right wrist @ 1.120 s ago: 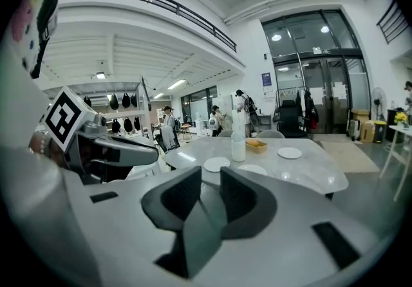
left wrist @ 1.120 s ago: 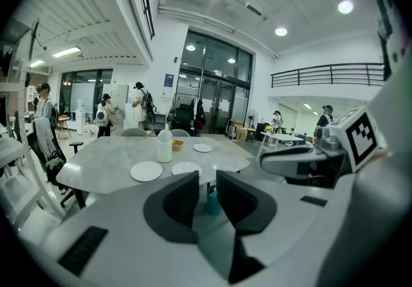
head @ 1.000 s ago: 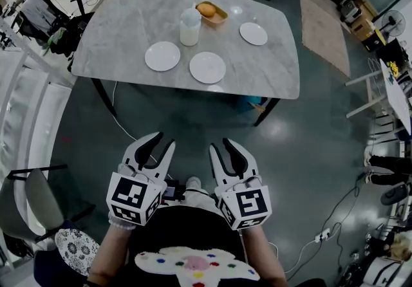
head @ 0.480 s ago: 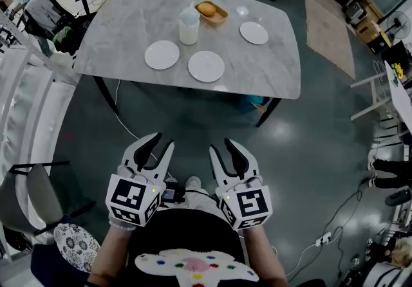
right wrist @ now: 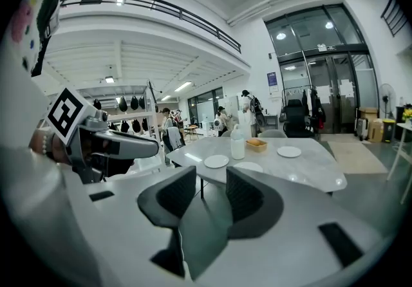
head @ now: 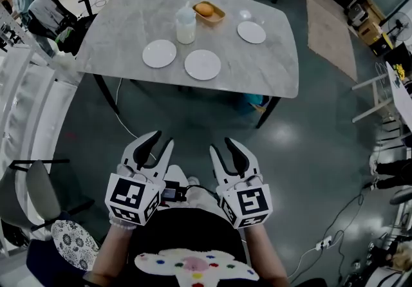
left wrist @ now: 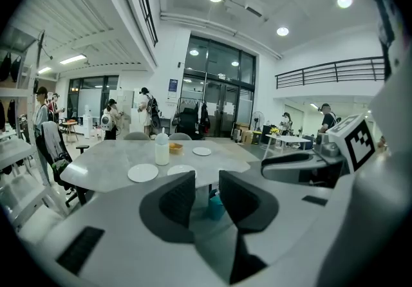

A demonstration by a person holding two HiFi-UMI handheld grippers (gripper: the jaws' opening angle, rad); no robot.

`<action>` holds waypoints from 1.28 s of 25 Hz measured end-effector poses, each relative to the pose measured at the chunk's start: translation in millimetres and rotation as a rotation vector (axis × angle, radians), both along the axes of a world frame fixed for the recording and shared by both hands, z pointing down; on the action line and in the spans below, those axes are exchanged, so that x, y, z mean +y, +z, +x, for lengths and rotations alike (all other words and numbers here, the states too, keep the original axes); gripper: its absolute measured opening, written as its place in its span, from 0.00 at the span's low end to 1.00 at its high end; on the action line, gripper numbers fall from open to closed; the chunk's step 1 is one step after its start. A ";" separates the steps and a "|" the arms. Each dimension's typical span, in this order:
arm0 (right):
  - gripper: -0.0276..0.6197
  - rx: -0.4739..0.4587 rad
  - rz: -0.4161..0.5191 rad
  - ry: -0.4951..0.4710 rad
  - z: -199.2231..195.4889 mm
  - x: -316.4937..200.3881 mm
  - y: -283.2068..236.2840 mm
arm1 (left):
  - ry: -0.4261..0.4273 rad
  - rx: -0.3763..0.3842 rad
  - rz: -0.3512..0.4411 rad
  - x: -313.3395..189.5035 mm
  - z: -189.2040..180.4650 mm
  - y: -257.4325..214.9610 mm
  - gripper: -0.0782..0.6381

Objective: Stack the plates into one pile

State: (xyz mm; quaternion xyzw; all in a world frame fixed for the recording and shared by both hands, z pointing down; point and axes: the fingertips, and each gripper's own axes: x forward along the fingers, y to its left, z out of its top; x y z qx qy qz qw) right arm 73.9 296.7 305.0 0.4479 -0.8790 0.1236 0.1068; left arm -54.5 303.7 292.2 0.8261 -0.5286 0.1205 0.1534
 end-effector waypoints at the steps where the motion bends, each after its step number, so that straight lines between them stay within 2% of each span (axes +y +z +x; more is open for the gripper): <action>1: 0.24 -0.001 -0.002 0.000 1.1 -0.5 1.1 | -0.003 -0.001 -0.001 0.1 0.5 0.3 0.27; 8: 0.24 -0.002 -0.009 -0.004 3.2 -8.6 4.0 | -0.016 0.010 -0.010 -8.2 0.1 3.4 0.27; 17: 0.24 0.006 -0.023 0.019 2.7 -37.5 9.9 | 0.023 0.023 -0.018 -46.5 2.6 9.9 0.27; 32: 0.24 0.018 -0.063 0.051 -17.0 -130.4 16.0 | 0.108 0.053 -0.046 -145.2 -6.9 17.6 0.27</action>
